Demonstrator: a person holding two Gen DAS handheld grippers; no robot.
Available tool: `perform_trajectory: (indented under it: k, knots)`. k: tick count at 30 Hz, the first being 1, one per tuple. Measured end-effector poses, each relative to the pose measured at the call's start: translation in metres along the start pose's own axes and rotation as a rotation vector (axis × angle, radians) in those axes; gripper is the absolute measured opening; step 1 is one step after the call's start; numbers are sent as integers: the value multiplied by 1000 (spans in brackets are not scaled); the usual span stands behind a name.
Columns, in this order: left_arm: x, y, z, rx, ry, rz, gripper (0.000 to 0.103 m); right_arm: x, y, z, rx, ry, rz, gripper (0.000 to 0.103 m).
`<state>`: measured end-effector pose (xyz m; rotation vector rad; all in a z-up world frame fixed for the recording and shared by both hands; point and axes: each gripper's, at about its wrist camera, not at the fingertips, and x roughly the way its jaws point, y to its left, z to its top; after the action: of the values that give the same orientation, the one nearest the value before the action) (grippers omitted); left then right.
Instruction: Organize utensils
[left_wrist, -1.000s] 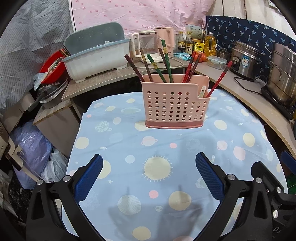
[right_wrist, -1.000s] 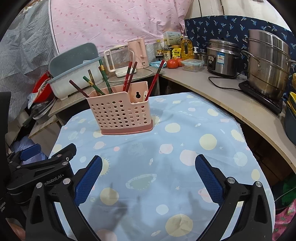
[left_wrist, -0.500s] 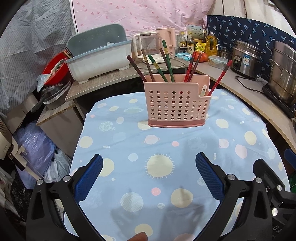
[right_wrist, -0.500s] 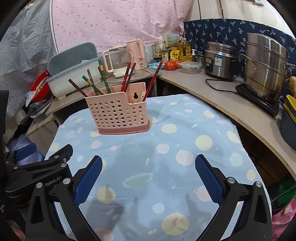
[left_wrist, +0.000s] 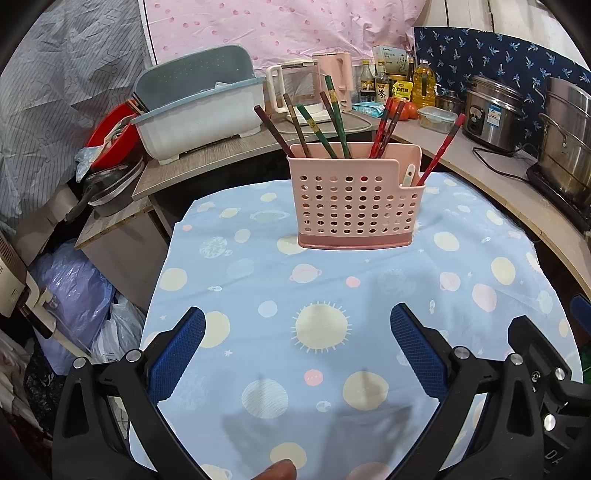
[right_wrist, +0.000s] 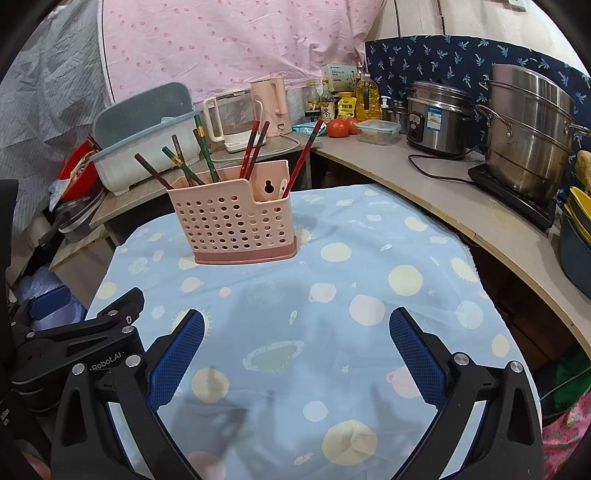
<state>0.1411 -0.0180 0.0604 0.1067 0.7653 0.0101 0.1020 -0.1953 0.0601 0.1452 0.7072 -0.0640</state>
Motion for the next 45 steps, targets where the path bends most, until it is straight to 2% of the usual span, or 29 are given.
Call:
perform_trajectory:
  k: [45]
  knots:
    - [-1,-1,1,12,10,20,96,-5,3,-2,-10,-6,-18,97]
